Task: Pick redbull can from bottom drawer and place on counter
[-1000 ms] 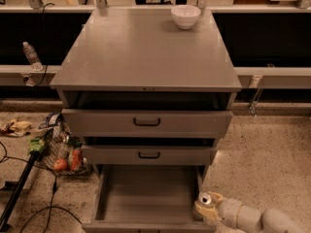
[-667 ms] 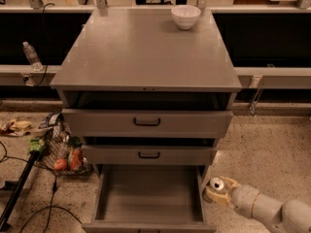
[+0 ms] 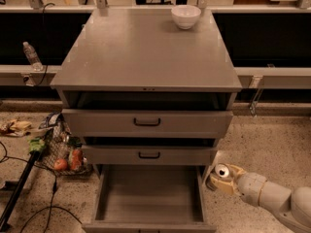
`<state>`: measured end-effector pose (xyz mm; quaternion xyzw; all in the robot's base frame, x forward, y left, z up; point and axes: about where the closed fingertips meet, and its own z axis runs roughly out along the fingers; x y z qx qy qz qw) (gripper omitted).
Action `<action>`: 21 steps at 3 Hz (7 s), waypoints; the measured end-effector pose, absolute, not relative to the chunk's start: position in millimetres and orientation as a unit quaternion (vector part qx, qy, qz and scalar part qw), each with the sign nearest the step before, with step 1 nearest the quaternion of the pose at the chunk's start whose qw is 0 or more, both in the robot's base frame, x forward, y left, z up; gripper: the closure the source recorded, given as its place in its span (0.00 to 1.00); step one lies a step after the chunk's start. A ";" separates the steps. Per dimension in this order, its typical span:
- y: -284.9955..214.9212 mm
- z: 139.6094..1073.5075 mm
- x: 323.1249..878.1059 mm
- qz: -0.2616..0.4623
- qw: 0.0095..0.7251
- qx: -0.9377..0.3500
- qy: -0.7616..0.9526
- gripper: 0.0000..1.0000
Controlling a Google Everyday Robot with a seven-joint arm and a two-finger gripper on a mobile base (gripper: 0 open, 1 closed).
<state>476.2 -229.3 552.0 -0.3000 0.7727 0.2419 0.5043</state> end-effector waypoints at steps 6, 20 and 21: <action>-155.7 884.0 452.4 0.173 0.512 -0.432 0.722 1.00; -72.3 930.7 759.1 0.284 0.519 -0.438 0.676 0.00; -82.0 929.1 756.4 0.280 0.523 -0.438 0.676 0.00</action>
Offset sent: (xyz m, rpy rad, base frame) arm -0.0433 0.0181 0.2778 -0.2718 -0.1080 -0.0003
